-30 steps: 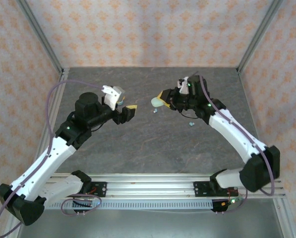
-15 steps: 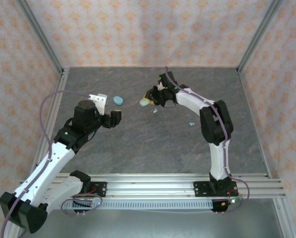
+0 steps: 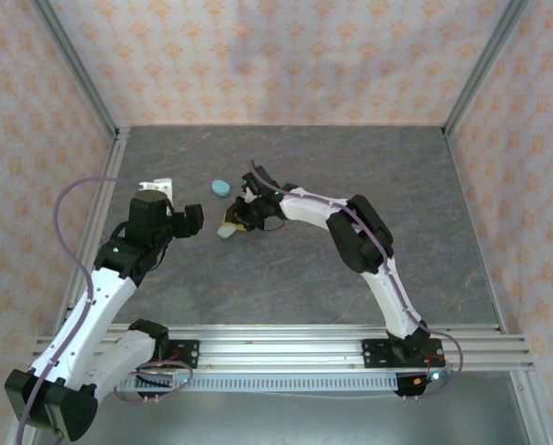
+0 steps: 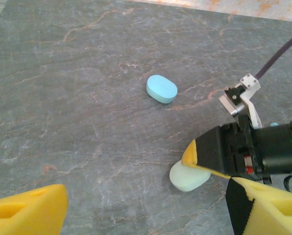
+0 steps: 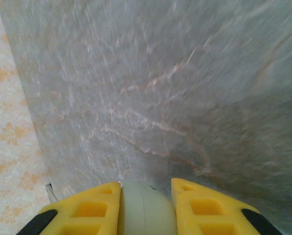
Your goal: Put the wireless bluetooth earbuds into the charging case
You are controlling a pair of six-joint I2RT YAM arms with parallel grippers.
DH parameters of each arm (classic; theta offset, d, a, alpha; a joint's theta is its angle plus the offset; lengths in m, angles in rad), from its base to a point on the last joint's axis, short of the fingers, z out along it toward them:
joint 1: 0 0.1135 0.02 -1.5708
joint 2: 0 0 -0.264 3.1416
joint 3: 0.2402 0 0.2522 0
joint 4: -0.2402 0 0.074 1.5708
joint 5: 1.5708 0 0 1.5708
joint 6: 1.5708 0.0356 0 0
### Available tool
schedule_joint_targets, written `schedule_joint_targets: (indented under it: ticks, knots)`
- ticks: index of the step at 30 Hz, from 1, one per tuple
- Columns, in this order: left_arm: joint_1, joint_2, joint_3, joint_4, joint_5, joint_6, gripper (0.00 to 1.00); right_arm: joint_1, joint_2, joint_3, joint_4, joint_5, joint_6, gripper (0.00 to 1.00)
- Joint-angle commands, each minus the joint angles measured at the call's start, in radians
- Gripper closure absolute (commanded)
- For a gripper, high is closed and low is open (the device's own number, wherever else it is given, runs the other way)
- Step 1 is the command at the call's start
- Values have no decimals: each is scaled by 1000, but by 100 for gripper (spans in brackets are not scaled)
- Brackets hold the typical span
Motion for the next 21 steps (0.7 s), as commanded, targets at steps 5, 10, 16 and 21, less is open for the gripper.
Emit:
schedule_joint_targets:
  ticks: [5, 10, 16, 21]
  knots:
    - [34, -4, -29, -24, -20, -43, 16, 3, -21, -75, 58, 21, 11, 78]
    - [41, -9, -32, -26, -17, -61, 16, 2, -66, -106, 27, 39, -13, 65]
    - [84, 28, -14, -40, 19, -171, 16, -9, -162, -132, -42, 73, -59, 57]
    - [114, 119, 47, -71, 64, -235, 17, -31, -232, -136, -94, 86, -95, 52]
